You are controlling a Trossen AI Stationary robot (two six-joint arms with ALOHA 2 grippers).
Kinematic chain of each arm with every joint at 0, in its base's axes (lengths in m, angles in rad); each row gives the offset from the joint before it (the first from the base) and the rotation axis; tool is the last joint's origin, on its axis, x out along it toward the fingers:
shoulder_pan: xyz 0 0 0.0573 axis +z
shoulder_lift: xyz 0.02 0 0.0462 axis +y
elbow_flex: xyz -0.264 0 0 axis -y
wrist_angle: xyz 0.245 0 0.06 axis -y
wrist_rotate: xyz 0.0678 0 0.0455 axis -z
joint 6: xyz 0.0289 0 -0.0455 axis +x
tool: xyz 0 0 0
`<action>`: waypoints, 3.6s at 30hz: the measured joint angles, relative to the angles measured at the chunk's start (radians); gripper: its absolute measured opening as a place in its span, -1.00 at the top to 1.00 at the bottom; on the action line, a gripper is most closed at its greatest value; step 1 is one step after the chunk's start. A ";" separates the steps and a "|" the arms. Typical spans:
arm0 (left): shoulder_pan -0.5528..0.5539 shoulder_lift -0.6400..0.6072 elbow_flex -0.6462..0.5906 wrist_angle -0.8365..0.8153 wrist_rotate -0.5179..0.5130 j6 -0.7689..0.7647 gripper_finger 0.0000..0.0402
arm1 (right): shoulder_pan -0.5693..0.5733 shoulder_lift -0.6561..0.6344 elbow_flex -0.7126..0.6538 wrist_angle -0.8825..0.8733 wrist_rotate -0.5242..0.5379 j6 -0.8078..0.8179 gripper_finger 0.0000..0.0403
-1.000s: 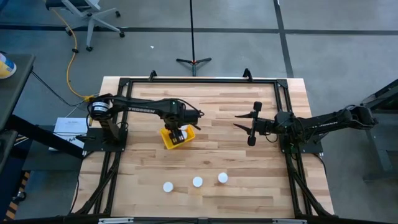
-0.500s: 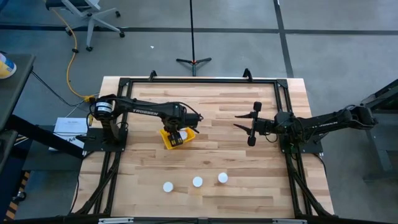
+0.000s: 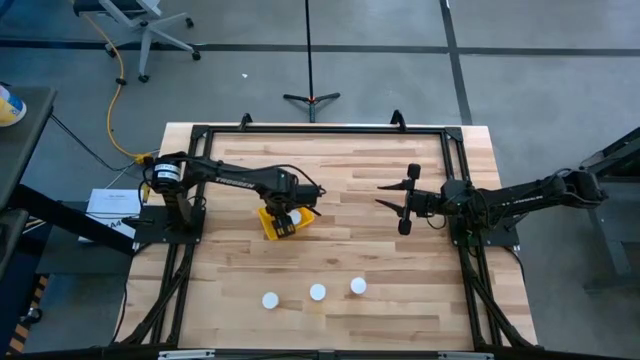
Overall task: Pick and place pill bottles into a basket
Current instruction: Put the orange pill bottle into the yellow basket
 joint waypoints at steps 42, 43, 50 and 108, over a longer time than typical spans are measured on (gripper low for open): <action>0.000 0.000 -0.084 -0.050 -0.028 -0.016 -0.01 | 0.000 0.000 0.000 -0.001 0.000 -0.004 0.29; 0.000 0.000 -0.077 -0.056 -0.027 -0.016 0.01 | 0.000 0.000 0.000 -0.001 0.000 -0.005 0.29; 0.000 0.000 -0.005 -0.162 -0.031 -0.015 -0.06 | 0.000 0.000 0.000 -0.001 0.000 -0.005 0.29; -0.419 -0.707 -0.756 1.087 -0.739 -0.124 -0.06 | -0.068 0.043 -0.002 0.154 -0.166 0.204 0.29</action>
